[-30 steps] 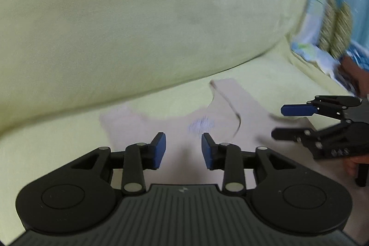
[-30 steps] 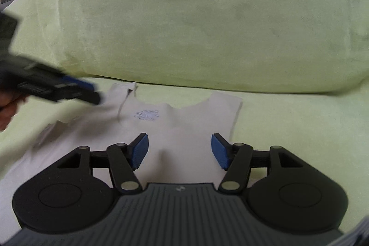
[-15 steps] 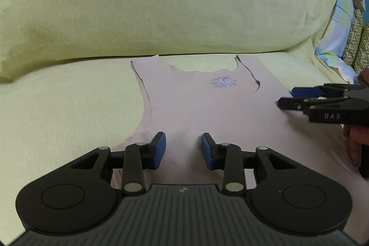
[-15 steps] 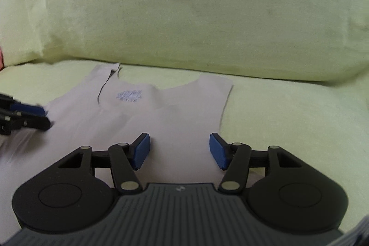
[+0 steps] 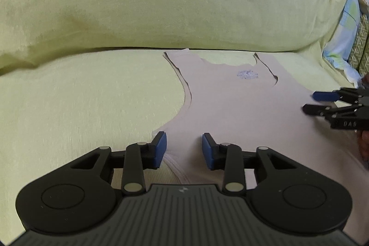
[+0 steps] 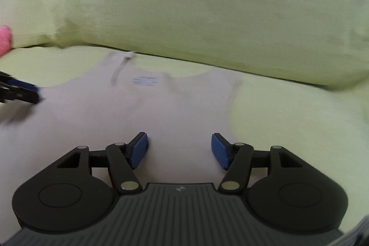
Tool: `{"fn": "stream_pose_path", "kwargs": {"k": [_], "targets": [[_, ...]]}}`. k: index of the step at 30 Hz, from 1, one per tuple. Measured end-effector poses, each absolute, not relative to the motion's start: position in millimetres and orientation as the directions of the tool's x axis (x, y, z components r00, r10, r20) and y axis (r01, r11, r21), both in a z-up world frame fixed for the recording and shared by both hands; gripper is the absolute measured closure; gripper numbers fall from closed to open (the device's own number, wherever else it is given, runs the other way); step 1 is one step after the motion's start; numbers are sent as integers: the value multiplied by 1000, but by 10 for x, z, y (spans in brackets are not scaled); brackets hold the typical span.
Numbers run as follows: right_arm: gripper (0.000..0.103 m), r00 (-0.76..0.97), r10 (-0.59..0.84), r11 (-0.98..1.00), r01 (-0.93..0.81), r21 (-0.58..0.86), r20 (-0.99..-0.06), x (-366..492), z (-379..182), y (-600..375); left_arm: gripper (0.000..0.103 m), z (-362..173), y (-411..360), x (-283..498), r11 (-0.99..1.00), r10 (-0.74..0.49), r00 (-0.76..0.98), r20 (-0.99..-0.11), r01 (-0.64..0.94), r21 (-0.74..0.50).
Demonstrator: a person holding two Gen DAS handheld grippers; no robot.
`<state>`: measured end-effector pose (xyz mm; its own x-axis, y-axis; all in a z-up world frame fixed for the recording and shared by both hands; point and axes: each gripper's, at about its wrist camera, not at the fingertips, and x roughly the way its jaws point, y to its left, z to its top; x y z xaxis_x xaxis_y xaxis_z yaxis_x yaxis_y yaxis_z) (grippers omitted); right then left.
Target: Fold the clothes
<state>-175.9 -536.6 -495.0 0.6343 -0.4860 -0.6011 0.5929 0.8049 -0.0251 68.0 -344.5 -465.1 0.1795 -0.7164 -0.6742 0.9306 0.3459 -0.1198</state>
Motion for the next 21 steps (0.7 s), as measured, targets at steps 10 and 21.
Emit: {"fn": "stream_pose_path", "kwargs": {"k": [10, 21], "targets": [[46, 607, -530, 735, 677, 36, -592, -2546, -4958, -5186, 58, -4505, -3560, 258, 281, -762, 144, -632, 952, -122], [45, 593, -605, 677, 734, 48, -532, -2966, -4697, -5236, 58, -4357, -3802, -546, 109, -733, 51, -678, 993, -43]]}}
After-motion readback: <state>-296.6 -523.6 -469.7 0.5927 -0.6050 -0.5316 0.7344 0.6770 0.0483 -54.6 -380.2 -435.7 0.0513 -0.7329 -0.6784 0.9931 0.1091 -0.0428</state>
